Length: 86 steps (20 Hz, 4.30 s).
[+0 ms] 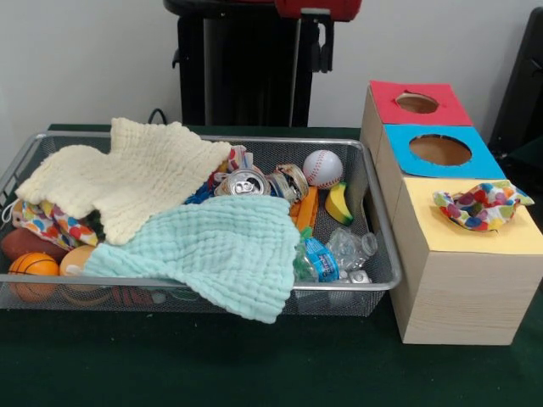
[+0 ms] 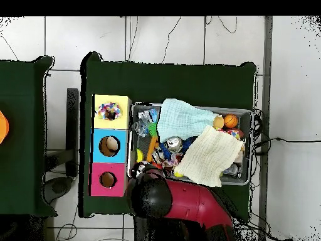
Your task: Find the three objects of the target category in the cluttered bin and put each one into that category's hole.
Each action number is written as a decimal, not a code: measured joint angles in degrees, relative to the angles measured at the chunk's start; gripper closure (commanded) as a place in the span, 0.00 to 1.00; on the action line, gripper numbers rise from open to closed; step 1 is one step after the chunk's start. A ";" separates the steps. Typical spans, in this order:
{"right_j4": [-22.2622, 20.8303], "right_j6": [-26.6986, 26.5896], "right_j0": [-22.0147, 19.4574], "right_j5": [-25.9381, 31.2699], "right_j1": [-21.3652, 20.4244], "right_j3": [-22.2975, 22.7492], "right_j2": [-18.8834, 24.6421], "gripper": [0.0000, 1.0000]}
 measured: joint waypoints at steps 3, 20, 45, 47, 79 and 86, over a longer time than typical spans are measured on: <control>-1.98 0.00 -2.32 -0.63 0.10 1.56 0.91 1.00; -13.15 0.00 -6.52 -4.06 4.75 3.01 1.45 1.00; -18.98 0.00 -7.01 -7.72 11.59 2.96 1.47 0.00; -19.30 0.00 -7.14 -7.72 11.81 2.96 1.47 0.00; -28.97 0.00 -9.54 -16.12 20.22 3.12 0.21 0.00; -31.39 0.00 -11.19 -17.06 21.05 4.20 -0.17 0.00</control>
